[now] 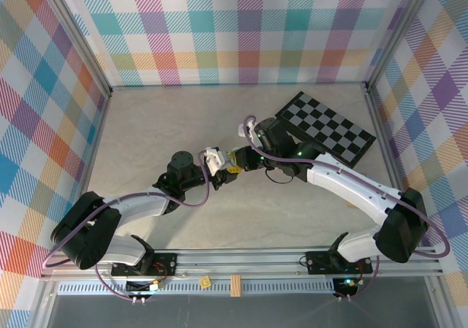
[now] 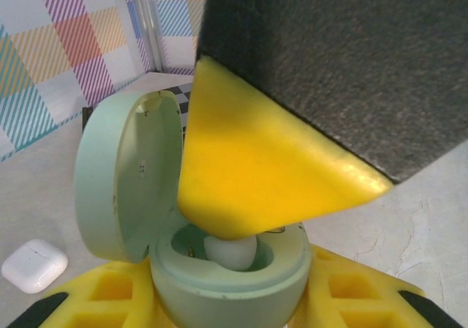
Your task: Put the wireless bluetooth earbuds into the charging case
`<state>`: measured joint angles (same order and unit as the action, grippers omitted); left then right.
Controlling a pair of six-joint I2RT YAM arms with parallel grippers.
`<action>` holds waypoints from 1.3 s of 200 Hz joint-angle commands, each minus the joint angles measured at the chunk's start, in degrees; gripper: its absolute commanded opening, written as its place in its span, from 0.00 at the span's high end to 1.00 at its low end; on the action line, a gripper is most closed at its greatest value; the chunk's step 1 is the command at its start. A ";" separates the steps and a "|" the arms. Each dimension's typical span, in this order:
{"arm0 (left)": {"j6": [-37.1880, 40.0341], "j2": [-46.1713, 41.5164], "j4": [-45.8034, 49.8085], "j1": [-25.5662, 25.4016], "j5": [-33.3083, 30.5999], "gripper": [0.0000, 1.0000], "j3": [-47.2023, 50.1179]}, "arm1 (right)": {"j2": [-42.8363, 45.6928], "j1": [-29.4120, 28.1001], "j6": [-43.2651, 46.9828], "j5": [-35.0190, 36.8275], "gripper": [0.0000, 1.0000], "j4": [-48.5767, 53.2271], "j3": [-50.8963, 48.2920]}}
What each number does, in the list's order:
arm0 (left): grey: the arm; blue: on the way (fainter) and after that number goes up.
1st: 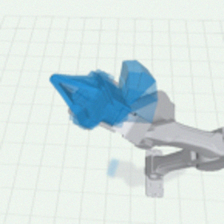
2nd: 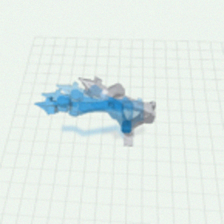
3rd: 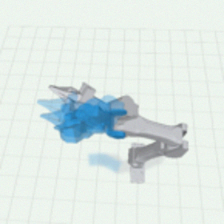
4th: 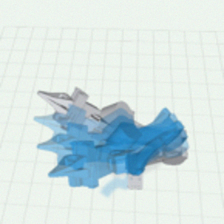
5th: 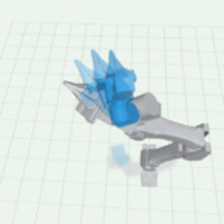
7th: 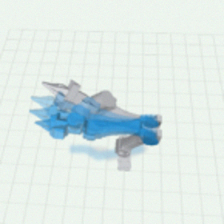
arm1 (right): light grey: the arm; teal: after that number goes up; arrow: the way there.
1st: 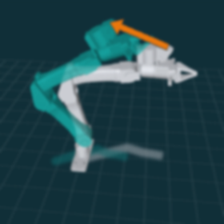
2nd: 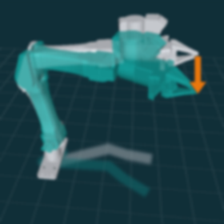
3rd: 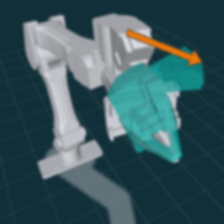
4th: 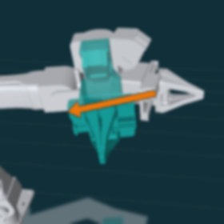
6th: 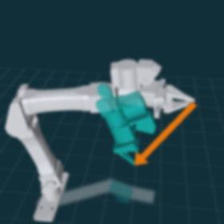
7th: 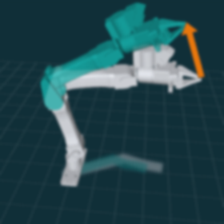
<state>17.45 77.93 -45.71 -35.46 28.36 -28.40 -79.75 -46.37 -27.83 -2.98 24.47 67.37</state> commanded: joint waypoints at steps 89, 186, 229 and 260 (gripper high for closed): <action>0.94 -1.76 -2.62 0.03 -0.50 0.68 0.10 | 0.99 -0.39 0.73 -2.63 0.64 3.35 1.84; 2.10 -3.70 -4.56 0.04 1.73 0.67 1.85 | 10.55 5.53 0.94 3.43 0.33 4.24 1.20; 2.28 -5.65 -3.62 0.04 2.18 0.67 2.06 | 3.04 8.01 1.30 2.98 0.27 8.64 9.07; 2.21 -6.72 -1.83 0.04 1.79 0.68 1.47 | -1.79 7.98 4.16 1.17 0.23 12.15 13.12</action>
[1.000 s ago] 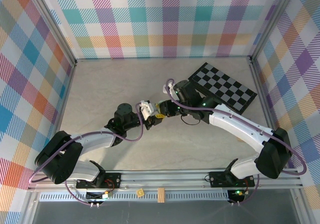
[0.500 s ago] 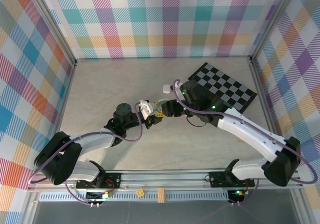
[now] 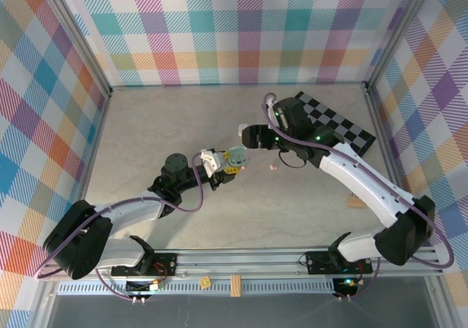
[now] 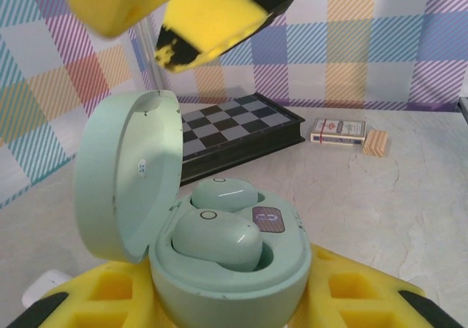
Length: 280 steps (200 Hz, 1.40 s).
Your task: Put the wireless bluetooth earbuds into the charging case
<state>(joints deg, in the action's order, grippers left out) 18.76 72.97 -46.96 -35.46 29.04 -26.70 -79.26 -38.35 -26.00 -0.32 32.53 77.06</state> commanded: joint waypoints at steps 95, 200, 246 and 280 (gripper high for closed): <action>-3.07 -3.15 -0.62 0.07 -2.06 0.67 -0.42 | 3.46 1.86 2.42 -12.83 0.18 2.59 -1.79; -8.61 -5.49 -7.88 0.04 -0.12 0.68 -0.72 | 3.15 6.56 -33.95 -50.60 0.22 -44.46 -22.65; -9.28 -6.81 -7.89 0.09 0.33 0.68 -0.42 | 1.05 5.31 -39.00 -51.53 0.35 -52.00 -23.09; -8.37 -7.75 -5.85 0.04 -0.51 0.68 -0.03 | 0.78 5.30 -39.63 -51.47 0.60 -52.80 -23.18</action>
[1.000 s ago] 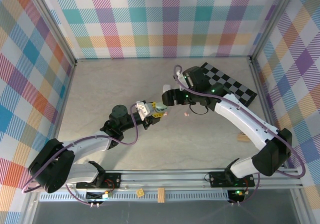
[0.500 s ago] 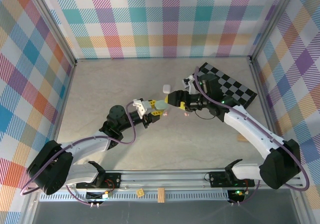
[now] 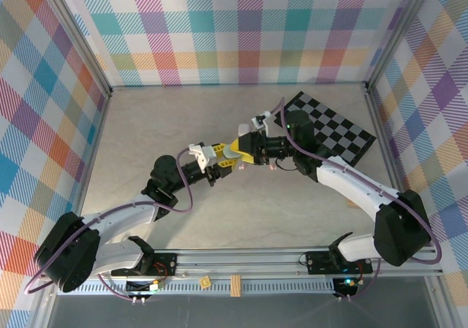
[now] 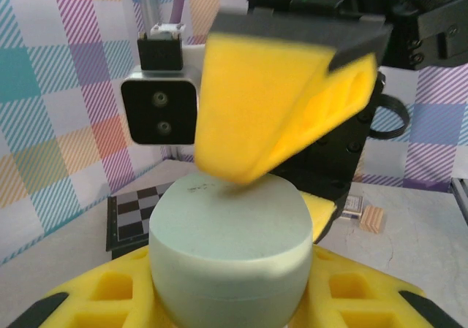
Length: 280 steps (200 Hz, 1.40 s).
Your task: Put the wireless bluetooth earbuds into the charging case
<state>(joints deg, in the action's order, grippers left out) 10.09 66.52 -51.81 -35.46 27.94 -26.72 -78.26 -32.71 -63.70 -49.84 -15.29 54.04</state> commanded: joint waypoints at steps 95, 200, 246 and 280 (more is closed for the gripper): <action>0.45 -6.48 9.23 0.04 -5.27 0.12 3.83 | -0.23 3.44 10.61 10.03 0.80 7.83 0.22; -5.19 -14.02 56.97 0.14 -34.74 0.00 -3.86 | -22.92 8.91 23.19 37.85 0.79 21.11 11.54; -8.55 -3.60 64.59 0.56 -36.75 0.00 -11.06 | -31.98 9.24 22.86 40.43 0.78 21.99 15.71; -8.13 3.52 70.87 1.41 -35.87 0.00 -15.97 | -33.81 9.52 22.39 41.14 0.68 21.52 15.94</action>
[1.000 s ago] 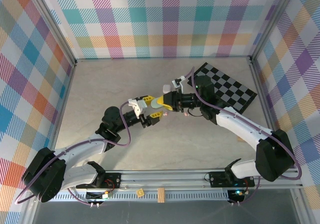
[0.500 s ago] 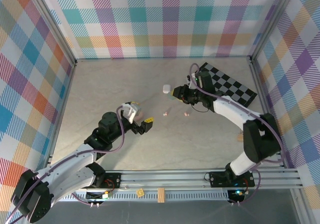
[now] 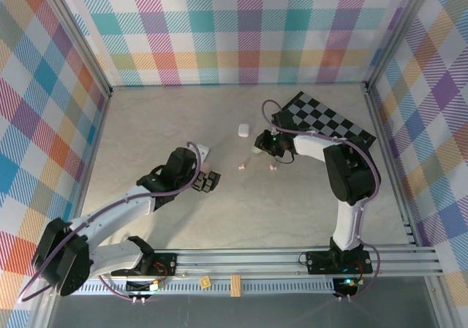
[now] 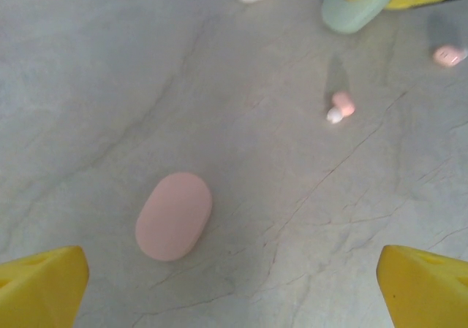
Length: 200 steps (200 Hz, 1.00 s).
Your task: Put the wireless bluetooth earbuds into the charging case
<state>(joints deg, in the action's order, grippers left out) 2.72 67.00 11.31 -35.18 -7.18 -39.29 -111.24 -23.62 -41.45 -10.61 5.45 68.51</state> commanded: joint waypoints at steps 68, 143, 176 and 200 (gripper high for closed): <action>4.78 18.01 19.47 5.37 2.29 0.01 -14.24 | 8.78 1.20 4.67 6.85 0.24 4.27 -1.88; 8.98 29.41 20.21 8.29 2.65 0.15 -20.47 | 22.76 1.19 7.70 7.34 0.20 7.99 -8.88; 9.94 31.62 19.45 9.12 3.31 0.24 -21.74 | 26.03 1.21 8.14 8.00 0.20 9.13 -10.71; 10.34 32.99 18.64 9.25 4.70 0.34 -22.45 | 26.93 1.21 8.12 8.24 0.20 9.49 -11.38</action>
<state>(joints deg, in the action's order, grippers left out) 11.81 98.54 29.80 -26.55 -4.47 -60.03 -86.13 -22.81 -34.61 -3.38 13.26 58.06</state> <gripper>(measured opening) 0.698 0.800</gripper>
